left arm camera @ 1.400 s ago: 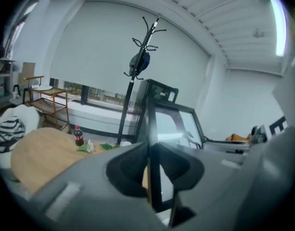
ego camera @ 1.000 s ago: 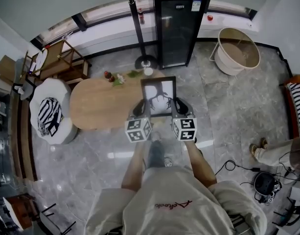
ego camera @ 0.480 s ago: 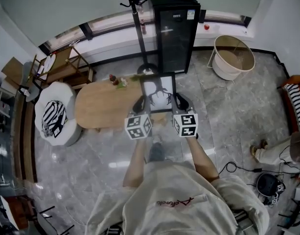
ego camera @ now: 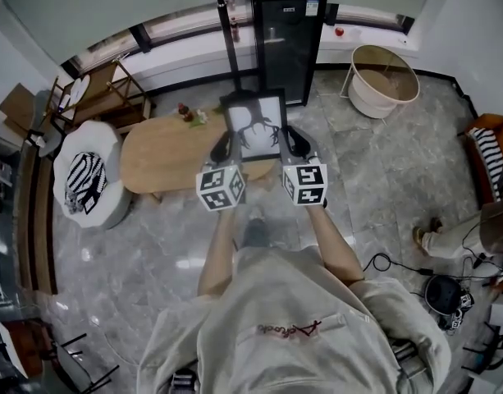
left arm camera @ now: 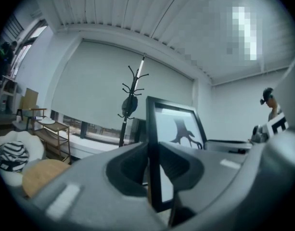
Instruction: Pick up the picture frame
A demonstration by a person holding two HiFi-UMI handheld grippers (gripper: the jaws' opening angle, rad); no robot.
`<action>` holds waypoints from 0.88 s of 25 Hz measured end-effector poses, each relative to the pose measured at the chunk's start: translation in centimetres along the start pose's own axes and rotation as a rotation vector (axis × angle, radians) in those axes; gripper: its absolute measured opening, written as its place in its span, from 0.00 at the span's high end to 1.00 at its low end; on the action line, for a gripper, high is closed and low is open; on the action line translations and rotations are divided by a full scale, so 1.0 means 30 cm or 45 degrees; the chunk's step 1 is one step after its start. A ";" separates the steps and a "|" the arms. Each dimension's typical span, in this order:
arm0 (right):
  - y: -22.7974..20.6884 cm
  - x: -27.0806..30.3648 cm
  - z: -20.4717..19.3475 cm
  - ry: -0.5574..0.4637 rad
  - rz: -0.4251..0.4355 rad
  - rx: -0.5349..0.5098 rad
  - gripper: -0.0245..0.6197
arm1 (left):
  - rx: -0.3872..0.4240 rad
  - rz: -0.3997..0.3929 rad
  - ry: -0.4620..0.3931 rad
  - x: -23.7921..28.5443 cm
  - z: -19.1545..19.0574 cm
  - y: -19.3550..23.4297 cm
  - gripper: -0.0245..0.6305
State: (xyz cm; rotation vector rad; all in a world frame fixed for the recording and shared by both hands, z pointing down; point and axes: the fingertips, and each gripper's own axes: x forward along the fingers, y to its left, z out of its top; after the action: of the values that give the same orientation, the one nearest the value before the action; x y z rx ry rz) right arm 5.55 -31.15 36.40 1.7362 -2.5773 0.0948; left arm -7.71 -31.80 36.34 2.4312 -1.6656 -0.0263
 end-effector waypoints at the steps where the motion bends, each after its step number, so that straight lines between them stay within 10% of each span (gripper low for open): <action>1: 0.005 -0.010 0.008 -0.008 -0.001 -0.001 0.85 | 0.002 -0.001 -0.008 -0.010 0.007 -0.004 0.85; 22: 0.024 -0.087 0.058 -0.050 -0.007 -0.026 0.85 | 0.042 -0.017 -0.044 -0.082 0.050 -0.052 0.85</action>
State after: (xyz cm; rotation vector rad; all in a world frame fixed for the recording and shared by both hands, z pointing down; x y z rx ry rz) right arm 5.86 -28.58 34.47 1.7556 -2.5911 0.0336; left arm -7.36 -29.22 34.37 2.4800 -1.6772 -0.0438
